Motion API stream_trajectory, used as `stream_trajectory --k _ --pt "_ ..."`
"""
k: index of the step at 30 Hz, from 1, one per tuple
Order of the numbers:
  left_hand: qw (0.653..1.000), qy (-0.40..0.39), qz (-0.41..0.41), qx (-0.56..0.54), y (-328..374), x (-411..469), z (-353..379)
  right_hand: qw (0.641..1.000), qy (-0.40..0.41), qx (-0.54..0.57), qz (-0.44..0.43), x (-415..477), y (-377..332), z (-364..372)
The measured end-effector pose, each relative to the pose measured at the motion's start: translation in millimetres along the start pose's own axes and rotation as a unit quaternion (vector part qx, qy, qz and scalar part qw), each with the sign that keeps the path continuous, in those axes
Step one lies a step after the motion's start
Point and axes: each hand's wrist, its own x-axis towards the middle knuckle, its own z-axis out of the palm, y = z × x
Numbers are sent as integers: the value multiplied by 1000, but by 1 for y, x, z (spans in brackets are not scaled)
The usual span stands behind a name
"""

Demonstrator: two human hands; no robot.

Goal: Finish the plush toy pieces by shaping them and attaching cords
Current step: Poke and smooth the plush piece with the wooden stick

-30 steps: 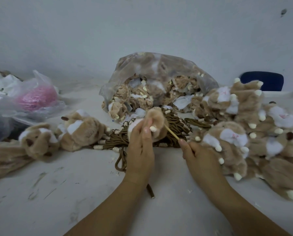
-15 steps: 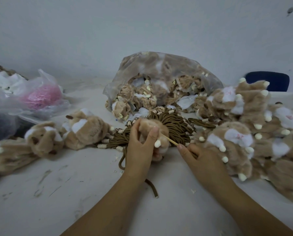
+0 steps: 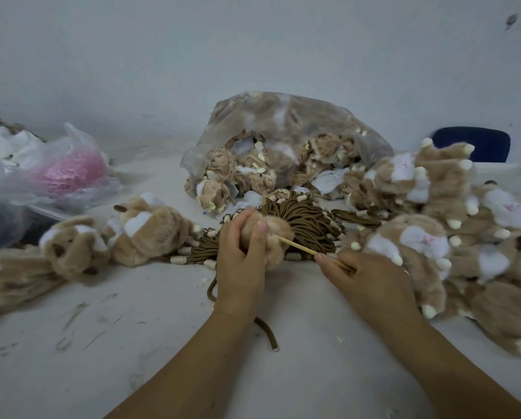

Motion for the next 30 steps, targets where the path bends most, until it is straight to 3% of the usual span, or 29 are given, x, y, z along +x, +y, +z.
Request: stream_trajectory --k 3,7,15,19,25,30 --pt "999 12 35 30 -1 2 -1 1000 12 1 -6 0 -1 -2" --pt "999 -29 29 20 0 0 0 999 -2 37 -23 -1 -1 -1" --pt "990 -104 -31 -93 6 -8 7 979 -42 196 -30 -3 1 1" --pt "981 -145 -51 -123 4 -11 15 952 -72 296 14 -10 -9 12" --pt "987 -66 -76 -122 0 -8 9 973 -88 215 3 -9 -9 13" --pt "992 -25 -84 -94 1 -2 1 989 -67 113 -68 -4 -3 -1"
